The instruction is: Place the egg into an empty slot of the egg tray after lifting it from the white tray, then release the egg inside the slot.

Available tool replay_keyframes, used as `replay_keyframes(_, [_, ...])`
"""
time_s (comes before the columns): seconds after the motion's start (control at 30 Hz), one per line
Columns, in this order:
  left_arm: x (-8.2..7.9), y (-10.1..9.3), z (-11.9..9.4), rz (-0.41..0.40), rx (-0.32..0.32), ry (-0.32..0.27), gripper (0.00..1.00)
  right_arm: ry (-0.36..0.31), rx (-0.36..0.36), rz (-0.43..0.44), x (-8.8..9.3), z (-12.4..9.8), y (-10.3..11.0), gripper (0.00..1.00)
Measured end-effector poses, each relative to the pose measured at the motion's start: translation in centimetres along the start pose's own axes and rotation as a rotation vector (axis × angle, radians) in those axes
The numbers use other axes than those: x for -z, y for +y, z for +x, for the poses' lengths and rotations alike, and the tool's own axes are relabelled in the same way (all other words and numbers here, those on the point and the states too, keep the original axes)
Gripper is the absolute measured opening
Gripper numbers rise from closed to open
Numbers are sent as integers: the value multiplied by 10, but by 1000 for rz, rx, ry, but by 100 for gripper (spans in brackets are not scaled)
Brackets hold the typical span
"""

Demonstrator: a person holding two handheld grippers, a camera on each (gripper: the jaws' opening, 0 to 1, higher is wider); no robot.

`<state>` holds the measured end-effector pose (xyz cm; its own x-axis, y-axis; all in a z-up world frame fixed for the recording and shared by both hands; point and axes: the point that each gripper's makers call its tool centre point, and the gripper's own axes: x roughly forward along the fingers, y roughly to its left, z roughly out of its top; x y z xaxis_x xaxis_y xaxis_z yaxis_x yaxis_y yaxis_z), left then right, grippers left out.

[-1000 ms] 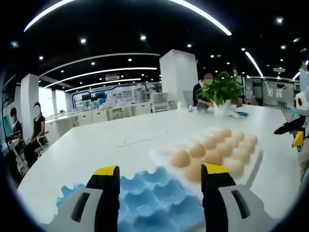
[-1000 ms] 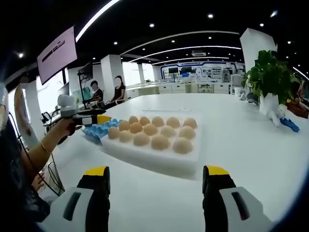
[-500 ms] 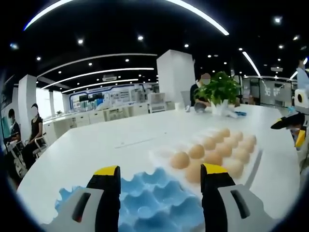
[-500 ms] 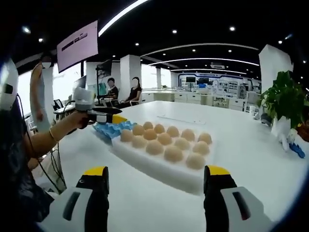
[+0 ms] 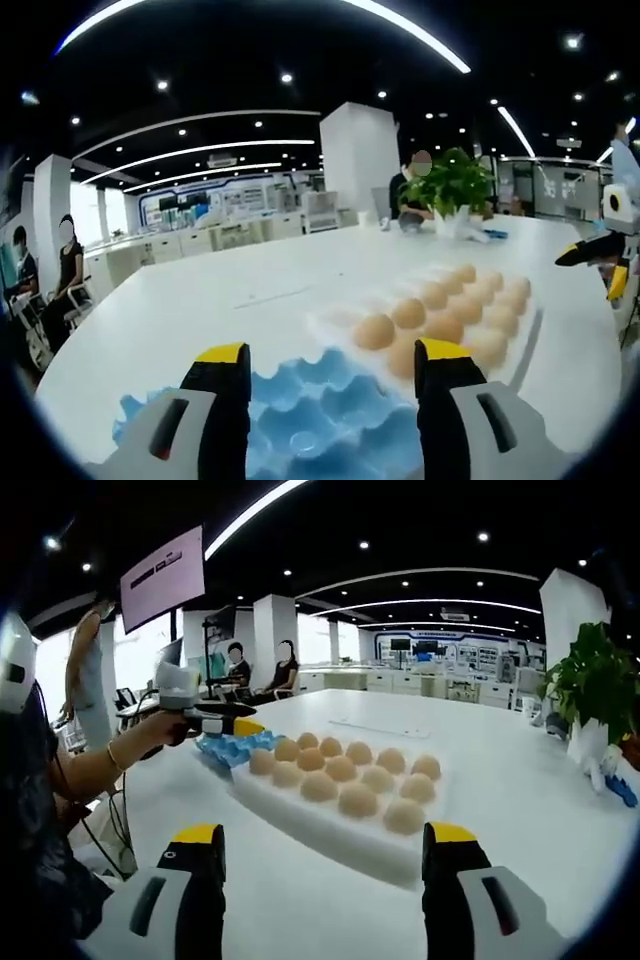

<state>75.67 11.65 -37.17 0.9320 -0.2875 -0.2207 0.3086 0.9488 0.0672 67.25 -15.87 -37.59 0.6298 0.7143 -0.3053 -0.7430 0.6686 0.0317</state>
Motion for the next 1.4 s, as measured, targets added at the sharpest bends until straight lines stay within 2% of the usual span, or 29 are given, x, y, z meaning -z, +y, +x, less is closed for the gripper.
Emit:
replay_keyframes(0.07, [2, 1, 2, 17, 1, 16, 66, -2, -6, 2, 0, 1, 0, 84])
replay_keyframes(0.3, [2, 1, 10, 42, 10, 17, 64, -6, -14, 21, 1, 3, 2, 83])
replay_keyframes(0.5, [2, 2, 21, 86, 52, 29, 62, -2, -14, 29, 4, 3, 4, 83])
replay_keyframes(0.63, [5, -1, 29, 73, 93, 37, 61, 3, -10, 27, 4, 6, 7, 83])
replay_keyframes(0.73, [11, 4, 35, 86, 125, 49, 59, 3, -16, 41, 3, 9, 9, 83])
replay_keyframes(0.8, [13, 12, 40, 73, 127, 47, 57, -22, -21, 63, -1, 10, 10, 83])
replay_keyframes(0.9, [16, 9, 42, -6, 164, 28, 54, -42, -25, 81, -6, 12, 11, 82])
replay_keyframes(0.93, [16, 17, 45, -44, 178, 19, 54, -43, -24, 81, -6, 12, 11, 82])
replay_keyframes(0.97, [15, 12, 43, -54, 193, 15, 54, -41, -23, 82, -6, 13, 11, 82])
replay_keyframes(1.13, [15, 11, 46, -16, 204, 8, 54, -44, -37, 95, -6, 13, 13, 82])
replay_keyframes(1.3, [11, 5, 53, -20, 257, -4, 50, -37, -33, 98, -3, 14, 13, 82])
replay_keyframes(1.4, [10, -1, 54, 23, 275, -12, 48, -40, -37, 102, -3, 14, 14, 82])
